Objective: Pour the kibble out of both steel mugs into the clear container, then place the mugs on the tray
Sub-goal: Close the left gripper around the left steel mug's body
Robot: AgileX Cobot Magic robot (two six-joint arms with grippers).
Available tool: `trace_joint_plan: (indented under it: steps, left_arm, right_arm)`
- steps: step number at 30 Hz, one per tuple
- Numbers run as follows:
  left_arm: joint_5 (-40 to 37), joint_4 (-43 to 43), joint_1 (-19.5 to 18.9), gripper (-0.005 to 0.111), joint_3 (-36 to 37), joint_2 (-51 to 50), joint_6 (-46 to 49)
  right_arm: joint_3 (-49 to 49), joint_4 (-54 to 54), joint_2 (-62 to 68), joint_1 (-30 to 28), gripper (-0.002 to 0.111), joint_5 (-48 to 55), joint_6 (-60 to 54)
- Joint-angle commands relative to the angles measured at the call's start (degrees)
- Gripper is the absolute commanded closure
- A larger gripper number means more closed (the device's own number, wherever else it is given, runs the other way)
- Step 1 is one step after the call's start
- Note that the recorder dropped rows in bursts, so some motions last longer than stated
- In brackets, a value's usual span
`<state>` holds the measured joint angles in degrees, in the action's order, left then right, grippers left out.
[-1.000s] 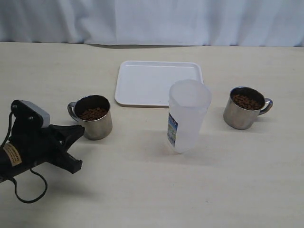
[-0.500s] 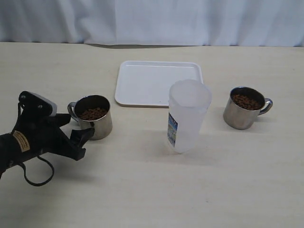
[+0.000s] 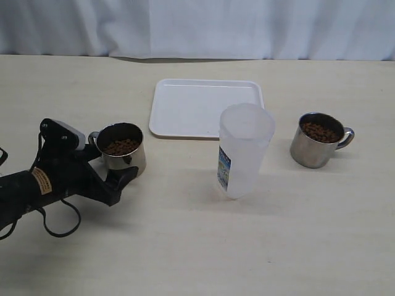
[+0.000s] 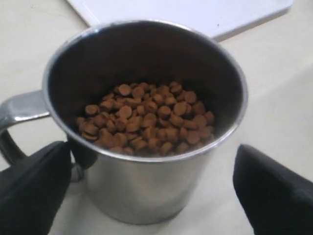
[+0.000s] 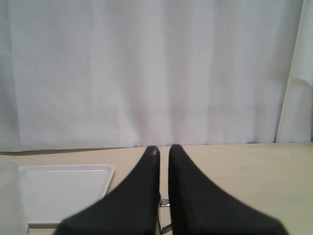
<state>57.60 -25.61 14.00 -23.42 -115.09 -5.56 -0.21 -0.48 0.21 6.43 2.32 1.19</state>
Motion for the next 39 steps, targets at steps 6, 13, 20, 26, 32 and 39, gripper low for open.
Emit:
trace_joint_plan:
  steps: [6,13,20,26,32,39]
  left_arm:
    - [2.66,5.32,0.01,0.042,-1.43,-1.13,-0.35]
    - [2.92,5.18,0.01,0.042,-3.01,-3.01,-0.32]
    - [2.08,5.3,0.01,0.042,-4.87,-3.34,0.16]
    - [0.95,6.3,0.01,0.042,-6.08,-3.34,1.66]
    - [1.06,8.56,0.01,0.042,-6.08,-3.6,3.65]
    - [3.45,8.84,0.01,0.042,-6.08,-6.18,7.16]
  right_arm:
    - [0.21,0.05,-0.21,-0.26,0.103,-0.49,-0.4]
    - [0.21,0.05,-0.21,-0.26,0.103,-0.49,-0.4]
    - [0.21,0.05,-0.21,-0.26,0.103,-0.49,-0.4]
    - [0.21,0.05,-0.21,-0.26,0.103,-0.49,-0.4]
    - [0.21,0.05,-0.21,-0.26,0.103,-0.49,-0.4]
    - [0.21,0.05,-0.21,-0.26,0.103,-0.49,-0.4]
